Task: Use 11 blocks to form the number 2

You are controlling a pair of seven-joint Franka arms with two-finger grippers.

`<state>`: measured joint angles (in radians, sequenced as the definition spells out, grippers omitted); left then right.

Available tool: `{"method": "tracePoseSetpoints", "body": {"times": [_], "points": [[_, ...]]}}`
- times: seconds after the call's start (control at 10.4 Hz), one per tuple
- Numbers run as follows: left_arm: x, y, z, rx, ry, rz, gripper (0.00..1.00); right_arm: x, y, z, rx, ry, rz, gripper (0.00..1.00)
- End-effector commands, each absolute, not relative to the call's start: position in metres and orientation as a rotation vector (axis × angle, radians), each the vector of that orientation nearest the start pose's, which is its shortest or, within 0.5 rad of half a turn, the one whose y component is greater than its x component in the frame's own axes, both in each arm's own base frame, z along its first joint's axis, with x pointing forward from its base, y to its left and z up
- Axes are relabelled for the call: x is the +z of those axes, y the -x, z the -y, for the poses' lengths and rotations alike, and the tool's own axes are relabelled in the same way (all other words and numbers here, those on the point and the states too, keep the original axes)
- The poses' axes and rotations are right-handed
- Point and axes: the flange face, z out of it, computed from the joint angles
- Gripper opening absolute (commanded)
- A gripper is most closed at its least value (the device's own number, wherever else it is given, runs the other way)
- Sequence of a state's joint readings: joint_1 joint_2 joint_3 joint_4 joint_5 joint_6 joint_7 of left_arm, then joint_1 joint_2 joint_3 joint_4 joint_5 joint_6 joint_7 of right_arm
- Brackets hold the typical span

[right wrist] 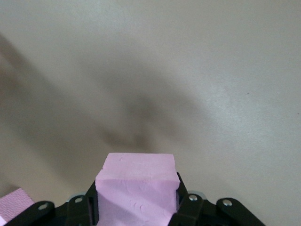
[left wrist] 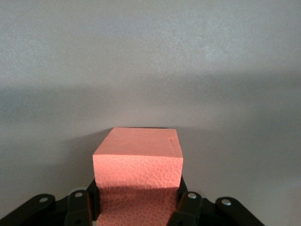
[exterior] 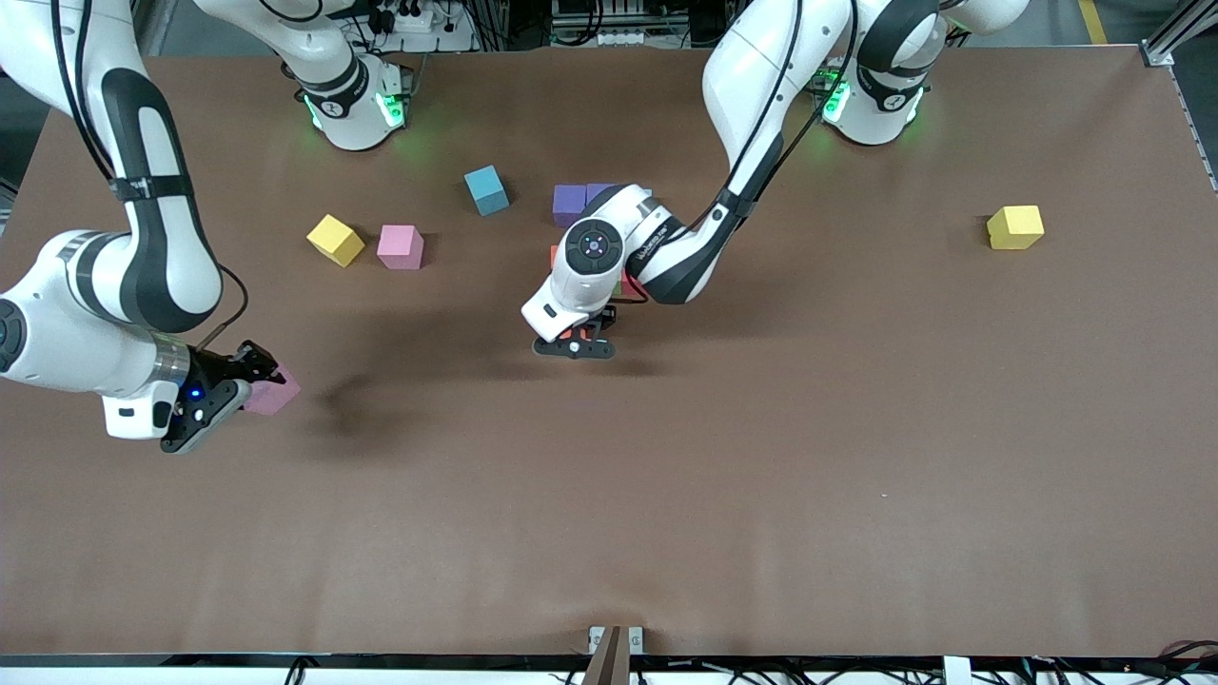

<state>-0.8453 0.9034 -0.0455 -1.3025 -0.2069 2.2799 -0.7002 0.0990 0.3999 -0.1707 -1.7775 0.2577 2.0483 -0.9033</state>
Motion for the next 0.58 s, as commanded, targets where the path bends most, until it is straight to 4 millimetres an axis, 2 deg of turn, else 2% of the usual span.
{"method": "tracePoseSetpoints", "body": {"times": [0.0, 0.1, 0.19, 0.48], "points": [[0.202, -0.476, 0.587, 0.154, 3.343, -0.087, 0.22, 0.343, -0.631, 0.006, 0.054, 2.767, 0.971, 0.24], [0.202, -0.476, 0.587, 0.154, 3.343, -0.087, 0.68, 0.346, -0.630, 0.005, 0.056, 2.771, 0.953, 0.24], [0.203, -0.477, 0.587, 0.150, 3.344, -0.088, 1.00, 0.347, -0.630, -0.002, 0.057, 2.766, 0.964, 0.24], [0.206, -0.477, 0.587, 0.147, 3.346, -0.086, 1.00, 0.350, -0.629, -0.011, 0.066, 2.769, 0.933, 0.24]]}}
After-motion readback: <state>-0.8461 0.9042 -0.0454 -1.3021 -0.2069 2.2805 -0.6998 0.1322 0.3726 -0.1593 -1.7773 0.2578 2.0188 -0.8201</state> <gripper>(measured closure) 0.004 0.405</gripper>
